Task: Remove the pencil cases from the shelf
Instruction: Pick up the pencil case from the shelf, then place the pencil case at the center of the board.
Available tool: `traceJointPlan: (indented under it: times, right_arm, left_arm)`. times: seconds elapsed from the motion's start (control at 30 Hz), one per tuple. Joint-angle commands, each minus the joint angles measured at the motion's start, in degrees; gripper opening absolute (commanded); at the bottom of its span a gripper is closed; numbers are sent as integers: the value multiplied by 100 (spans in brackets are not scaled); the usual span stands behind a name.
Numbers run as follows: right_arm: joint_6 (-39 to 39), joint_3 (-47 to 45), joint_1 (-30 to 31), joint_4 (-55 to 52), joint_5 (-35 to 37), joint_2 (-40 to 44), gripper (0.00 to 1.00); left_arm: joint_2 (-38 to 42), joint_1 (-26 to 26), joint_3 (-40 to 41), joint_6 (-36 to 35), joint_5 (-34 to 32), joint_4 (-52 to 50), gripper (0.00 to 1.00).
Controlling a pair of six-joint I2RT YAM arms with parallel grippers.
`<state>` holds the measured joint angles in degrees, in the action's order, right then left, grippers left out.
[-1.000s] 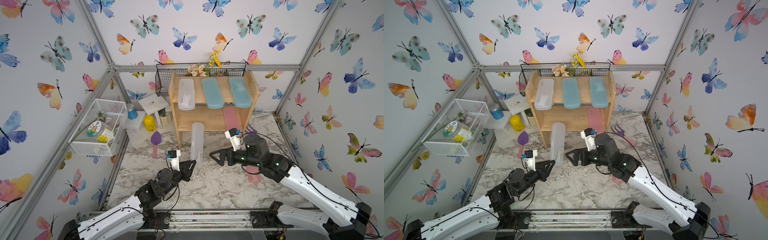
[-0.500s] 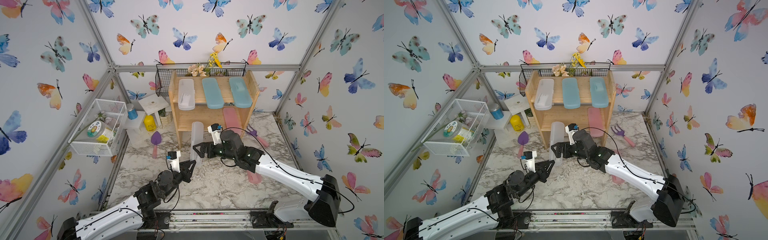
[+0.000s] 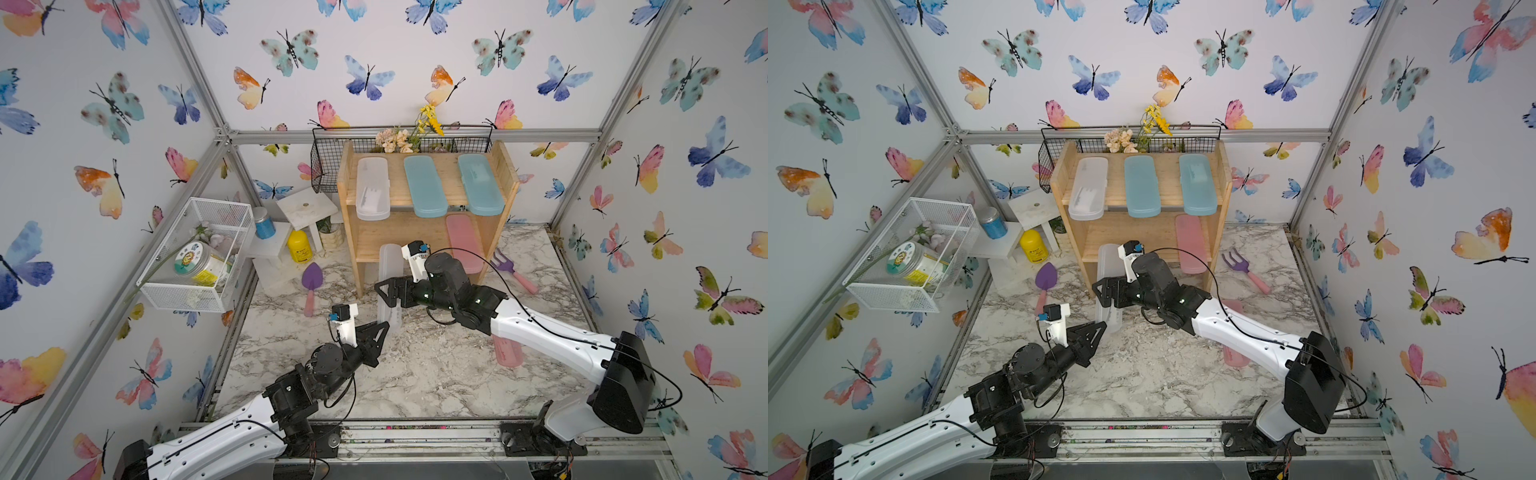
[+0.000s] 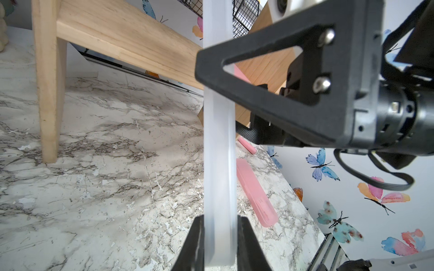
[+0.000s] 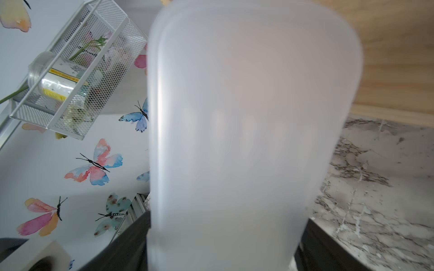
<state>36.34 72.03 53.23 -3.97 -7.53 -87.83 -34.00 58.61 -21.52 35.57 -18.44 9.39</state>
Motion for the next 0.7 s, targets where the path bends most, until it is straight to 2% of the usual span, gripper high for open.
traceJointPlan:
  times: [0.0,0.07,0.13,0.17,0.3,0.47,0.6,0.67]
  right_arm:
    - [-83,103,29,52,-228,-72,79]
    - [-83,51,29,28,-224,-18,75]
    - [-137,35,29,-111,-102,74,74]
    - [-203,59,29,-272,-32,110,74]
    - [-650,144,29,-1633,635,416,75]
    - [-770,-814,-12,-3264,1336,877,78]
    - [-535,-2093,-431,-3346,1245,1274,80]
    - [-509,-2448,-774,-3269,1130,1363,80]
  left_arm:
    - [142,10,-37,-24,-278,70,21]
    - [189,10,-26,-24,-288,37,52]
    - [235,10,-28,7,-357,-36,89]
    - [244,10,-40,23,-409,-102,99]
    - [247,10,-272,76,-760,-636,99]
    - [245,10,-683,125,-1405,-1368,99]
    - [236,10,-758,143,-1652,-1434,99]
    - [210,4,-732,151,-1648,-1359,99]
